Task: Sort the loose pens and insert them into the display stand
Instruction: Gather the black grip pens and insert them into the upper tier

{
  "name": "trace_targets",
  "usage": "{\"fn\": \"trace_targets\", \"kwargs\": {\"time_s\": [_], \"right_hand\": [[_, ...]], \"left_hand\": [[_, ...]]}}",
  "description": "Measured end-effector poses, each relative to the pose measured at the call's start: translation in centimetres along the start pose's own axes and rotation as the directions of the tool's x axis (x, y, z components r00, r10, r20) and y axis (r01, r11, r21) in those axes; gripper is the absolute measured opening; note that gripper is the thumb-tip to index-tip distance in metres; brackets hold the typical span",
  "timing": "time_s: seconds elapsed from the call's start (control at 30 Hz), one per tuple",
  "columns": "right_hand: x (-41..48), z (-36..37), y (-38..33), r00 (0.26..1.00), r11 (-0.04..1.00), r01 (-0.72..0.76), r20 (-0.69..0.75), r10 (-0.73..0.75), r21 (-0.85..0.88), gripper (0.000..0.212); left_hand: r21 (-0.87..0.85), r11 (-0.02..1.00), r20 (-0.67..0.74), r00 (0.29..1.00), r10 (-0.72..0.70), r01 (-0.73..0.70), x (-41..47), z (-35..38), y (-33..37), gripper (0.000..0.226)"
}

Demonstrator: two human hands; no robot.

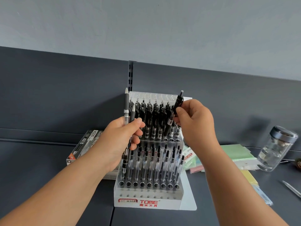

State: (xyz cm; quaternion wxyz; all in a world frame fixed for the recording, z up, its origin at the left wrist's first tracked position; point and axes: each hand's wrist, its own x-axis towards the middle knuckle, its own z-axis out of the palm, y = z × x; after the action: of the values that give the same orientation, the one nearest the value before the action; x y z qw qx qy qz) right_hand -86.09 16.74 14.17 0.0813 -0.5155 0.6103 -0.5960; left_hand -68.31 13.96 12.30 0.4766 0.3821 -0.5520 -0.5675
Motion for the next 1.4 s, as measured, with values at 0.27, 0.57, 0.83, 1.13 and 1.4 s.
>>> {"fn": "trace_targets", "kwargs": {"time_s": [0.27, 0.57, 0.83, 1.13, 1.4], "right_hand": [[-0.2, 0.4, 0.8, 0.999, 0.989, 0.026, 0.027, -0.022, -0.149, 0.013], [-1.5, 0.8, 1.8, 0.989, 0.958, -0.039, 0.124, 0.077, -0.284, 0.007], [-2.7, 0.5, -2.1, 0.987, 0.995, -0.039, 0.158, 0.025, 0.088, 0.008], [-1.7, -1.6, -1.2, 0.958, 0.796, -0.281, 0.200, 0.203, 0.537, 0.015], [-2.3, -2.7, 0.8, 0.914, 0.913, -0.317, 0.341, 0.221, 0.258, 0.030]], "left_hand": [[-0.010, 1.000, 0.021, 1.000, -0.007, 0.008, 0.2, 0.1, -0.1, 0.018], [-0.008, 0.999, 0.075, 0.996, -0.046, 0.046, -0.1, 0.3, 0.1, 0.022], [0.190, 0.982, 0.207, 0.978, -0.030, -0.011, -0.4, 1.0, 0.1, 0.022], [0.172, 0.984, 0.237, 0.968, -0.087, 0.046, -0.5, 0.7, 0.3, 0.018], [-0.014, 1.000, -0.021, 1.000, -0.021, 0.020, 0.4, 0.8, 0.5, 0.011]]}}
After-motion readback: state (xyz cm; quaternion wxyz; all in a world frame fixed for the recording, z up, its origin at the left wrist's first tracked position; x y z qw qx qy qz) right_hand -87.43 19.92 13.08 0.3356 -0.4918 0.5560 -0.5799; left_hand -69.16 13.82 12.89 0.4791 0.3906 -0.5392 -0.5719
